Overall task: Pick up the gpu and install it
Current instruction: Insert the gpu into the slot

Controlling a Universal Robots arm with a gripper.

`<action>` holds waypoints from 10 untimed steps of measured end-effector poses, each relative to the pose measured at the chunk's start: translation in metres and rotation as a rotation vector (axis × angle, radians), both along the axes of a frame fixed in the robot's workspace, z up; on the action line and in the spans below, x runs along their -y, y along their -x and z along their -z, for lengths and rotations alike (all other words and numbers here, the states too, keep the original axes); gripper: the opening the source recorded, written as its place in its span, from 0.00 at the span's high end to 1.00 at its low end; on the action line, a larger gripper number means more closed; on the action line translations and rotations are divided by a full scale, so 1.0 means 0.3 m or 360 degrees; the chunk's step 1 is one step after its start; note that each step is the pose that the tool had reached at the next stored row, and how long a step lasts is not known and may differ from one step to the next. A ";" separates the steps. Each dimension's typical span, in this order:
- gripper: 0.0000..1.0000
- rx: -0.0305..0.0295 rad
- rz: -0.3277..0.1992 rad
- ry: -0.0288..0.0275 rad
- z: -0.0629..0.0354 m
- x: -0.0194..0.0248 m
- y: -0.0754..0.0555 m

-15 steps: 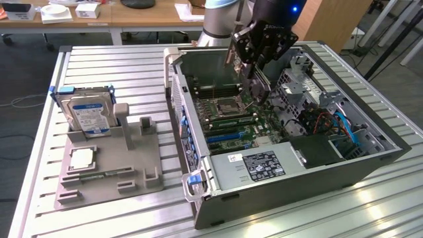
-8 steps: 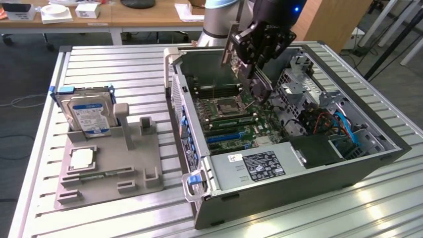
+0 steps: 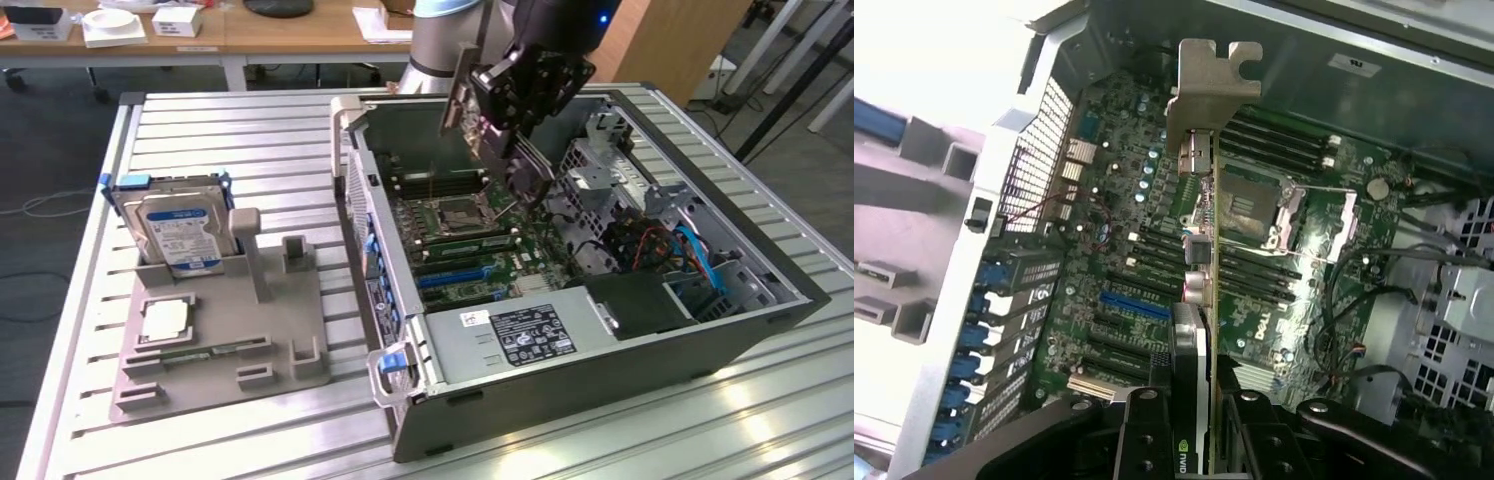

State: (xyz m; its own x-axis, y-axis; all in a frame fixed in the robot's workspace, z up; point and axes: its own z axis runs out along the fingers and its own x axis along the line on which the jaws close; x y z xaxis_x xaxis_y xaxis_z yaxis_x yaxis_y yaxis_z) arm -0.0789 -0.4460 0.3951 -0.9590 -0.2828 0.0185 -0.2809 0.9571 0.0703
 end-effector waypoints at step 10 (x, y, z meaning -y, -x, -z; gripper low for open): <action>0.73 -0.00001 -0.0193 -0.00008 0.000 0.000 -0.010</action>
State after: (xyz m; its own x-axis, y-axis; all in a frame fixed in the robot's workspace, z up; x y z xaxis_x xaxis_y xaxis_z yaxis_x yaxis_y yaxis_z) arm -0.0760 -0.4460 0.3952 -0.9178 -0.3966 0.0184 -0.3945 0.9162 0.0708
